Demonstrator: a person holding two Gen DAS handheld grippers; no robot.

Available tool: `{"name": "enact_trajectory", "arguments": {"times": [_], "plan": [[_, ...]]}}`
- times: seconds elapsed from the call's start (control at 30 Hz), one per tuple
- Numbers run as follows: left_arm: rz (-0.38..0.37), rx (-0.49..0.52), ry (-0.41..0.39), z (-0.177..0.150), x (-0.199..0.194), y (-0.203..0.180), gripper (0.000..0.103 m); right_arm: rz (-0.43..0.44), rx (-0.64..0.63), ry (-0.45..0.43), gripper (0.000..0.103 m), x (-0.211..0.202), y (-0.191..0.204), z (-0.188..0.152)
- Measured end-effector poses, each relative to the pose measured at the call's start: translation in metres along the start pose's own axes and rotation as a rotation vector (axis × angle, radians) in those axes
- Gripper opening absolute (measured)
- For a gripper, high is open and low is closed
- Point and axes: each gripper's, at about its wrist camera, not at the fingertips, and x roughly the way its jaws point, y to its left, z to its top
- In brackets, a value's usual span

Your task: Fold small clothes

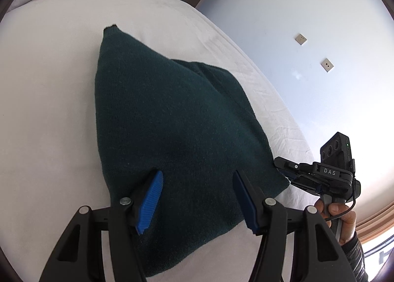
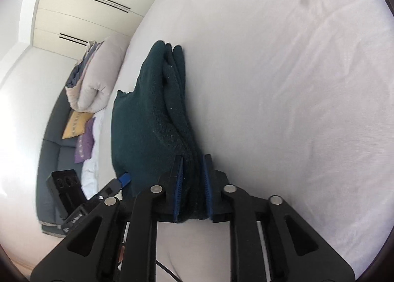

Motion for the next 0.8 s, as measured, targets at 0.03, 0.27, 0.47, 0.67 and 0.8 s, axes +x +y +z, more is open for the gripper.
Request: {"name": "enact_trajectory", "arguments": {"times": [0.03,0.27,0.47,0.67,0.8], "plan": [[0.012,0.016,-0.031,0.002,-0.009,-0.003,0.062,-0.035,-0.018,-0.033,0.019,-0.009,0.007,-0.002],[0.045,0.024,-0.057,0.016,-0.009,0.004,0.062,0.045,-0.214,-0.076,0.019,-0.034,0.073,-0.018],[0.063,0.052,-0.029,0.015,-0.002,0.004,0.062,-0.047,-0.164,0.034,0.011,0.011,0.038,-0.023],[0.107,0.092,-0.114,0.057,-0.012,0.001,0.062,0.000,-0.162,-0.010,0.016,-0.020,0.044,-0.025],[0.172,0.066,-0.005,0.076,0.029,0.017,0.062,0.071,-0.210,-0.058,0.016,-0.030,0.076,0.001]]}}
